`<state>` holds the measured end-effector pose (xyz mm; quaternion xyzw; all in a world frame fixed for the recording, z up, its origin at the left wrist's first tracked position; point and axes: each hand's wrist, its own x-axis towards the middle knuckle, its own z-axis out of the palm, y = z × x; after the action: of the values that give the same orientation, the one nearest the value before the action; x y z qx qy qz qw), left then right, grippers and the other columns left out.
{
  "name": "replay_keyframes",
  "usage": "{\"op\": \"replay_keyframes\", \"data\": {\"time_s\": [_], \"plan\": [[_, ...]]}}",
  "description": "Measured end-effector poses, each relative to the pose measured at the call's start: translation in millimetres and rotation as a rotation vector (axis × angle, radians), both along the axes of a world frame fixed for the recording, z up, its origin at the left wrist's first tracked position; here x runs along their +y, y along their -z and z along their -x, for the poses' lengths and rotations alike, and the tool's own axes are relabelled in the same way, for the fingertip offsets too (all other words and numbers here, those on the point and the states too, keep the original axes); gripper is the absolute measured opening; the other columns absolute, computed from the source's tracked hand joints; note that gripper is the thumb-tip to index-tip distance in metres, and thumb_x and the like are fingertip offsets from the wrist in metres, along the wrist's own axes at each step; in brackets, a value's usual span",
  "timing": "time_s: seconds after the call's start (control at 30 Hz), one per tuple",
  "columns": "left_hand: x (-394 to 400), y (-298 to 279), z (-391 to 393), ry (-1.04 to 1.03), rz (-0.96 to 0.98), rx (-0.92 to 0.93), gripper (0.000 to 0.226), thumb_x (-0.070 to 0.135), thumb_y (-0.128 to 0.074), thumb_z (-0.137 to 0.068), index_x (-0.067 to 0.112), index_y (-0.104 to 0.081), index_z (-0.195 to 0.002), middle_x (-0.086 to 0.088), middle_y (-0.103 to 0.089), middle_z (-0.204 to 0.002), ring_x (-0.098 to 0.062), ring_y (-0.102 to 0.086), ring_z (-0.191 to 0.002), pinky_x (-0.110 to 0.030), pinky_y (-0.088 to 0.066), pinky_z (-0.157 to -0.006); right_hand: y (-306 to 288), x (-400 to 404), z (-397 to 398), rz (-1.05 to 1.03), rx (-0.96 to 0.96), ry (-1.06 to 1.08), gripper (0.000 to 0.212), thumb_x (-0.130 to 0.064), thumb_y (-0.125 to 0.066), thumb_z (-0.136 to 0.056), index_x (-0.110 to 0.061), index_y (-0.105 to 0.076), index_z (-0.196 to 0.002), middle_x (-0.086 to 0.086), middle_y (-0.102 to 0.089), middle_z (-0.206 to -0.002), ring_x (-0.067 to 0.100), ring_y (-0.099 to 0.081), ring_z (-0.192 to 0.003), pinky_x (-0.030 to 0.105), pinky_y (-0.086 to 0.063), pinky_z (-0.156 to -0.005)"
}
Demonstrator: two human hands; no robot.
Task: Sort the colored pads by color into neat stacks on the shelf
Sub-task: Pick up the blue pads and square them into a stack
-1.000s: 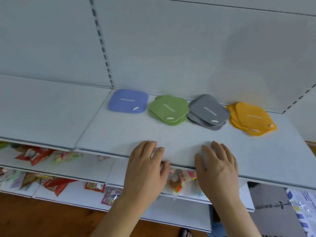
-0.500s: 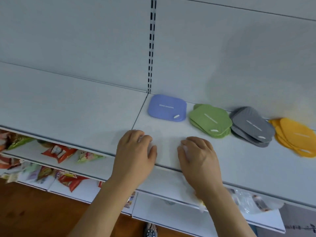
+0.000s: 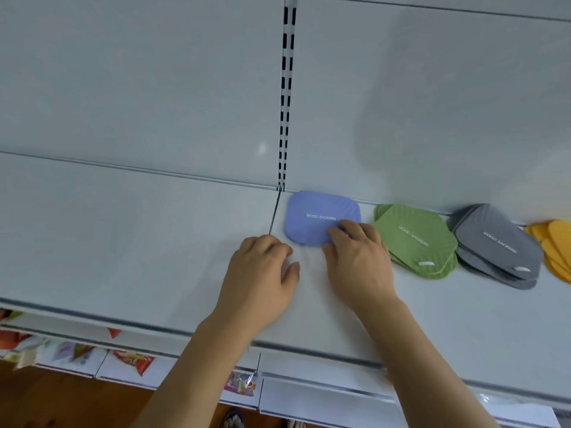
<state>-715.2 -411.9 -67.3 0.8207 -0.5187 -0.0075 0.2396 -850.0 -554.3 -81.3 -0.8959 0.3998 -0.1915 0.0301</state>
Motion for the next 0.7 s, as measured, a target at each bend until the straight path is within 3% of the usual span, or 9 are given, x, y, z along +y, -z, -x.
{"op": "replay_keyframes", "data": {"time_s": [0.17,0.43,0.6,0.7], "plan": [[-13,-2,-13,0.09,-0.003,0.047,0.048,0.047,-0.042,-0.09,0.014,-0.075,-0.101,0.0,-0.069,-0.103,-0.03,-0.063,-0.1,-0.043,-0.057,-0.085,-3,-2,2,-0.036,-0.091,0.013,0.037,-0.041,-0.046,-0.099,-0.023,-0.077,-0.103,-0.002,-0.07,-0.12,0.035,-0.058,-0.1,0.045,-0.055,-0.083],[-24,2,-23,0.164,0.069,0.124,0.04,0.043,-0.046,-0.088,0.016,-0.075,-0.096,0.0,-0.071,-0.1,-0.03,-0.063,-0.098,-0.045,-0.056,-0.082,0,7,-10,0.006,-0.218,0.144,0.022,-0.026,-0.057,-0.096,-0.017,-0.074,-0.087,-0.005,-0.073,-0.106,0.036,-0.061,-0.091,0.045,-0.055,-0.076],[-29,-5,-24,0.143,0.068,0.241,0.032,0.035,-0.055,-0.101,0.014,-0.072,-0.118,-0.003,-0.071,-0.116,-0.028,-0.061,-0.112,-0.041,-0.051,-0.095,-6,13,-12,0.035,-0.258,0.176,0.022,-0.024,-0.056,-0.097,-0.016,-0.068,-0.081,0.0,-0.07,-0.087,0.034,-0.061,-0.082,0.044,-0.052,-0.071],[-32,-14,-22,0.117,0.112,0.411,0.04,0.048,-0.046,-0.103,0.019,-0.069,-0.119,0.003,-0.069,-0.119,-0.019,-0.063,-0.112,-0.04,-0.052,-0.095,-17,25,-14,0.067,-0.303,0.111,0.021,-0.022,-0.057,-0.101,-0.017,-0.067,-0.083,0.001,-0.069,-0.085,0.033,-0.06,-0.079,0.045,-0.049,-0.07]]}}
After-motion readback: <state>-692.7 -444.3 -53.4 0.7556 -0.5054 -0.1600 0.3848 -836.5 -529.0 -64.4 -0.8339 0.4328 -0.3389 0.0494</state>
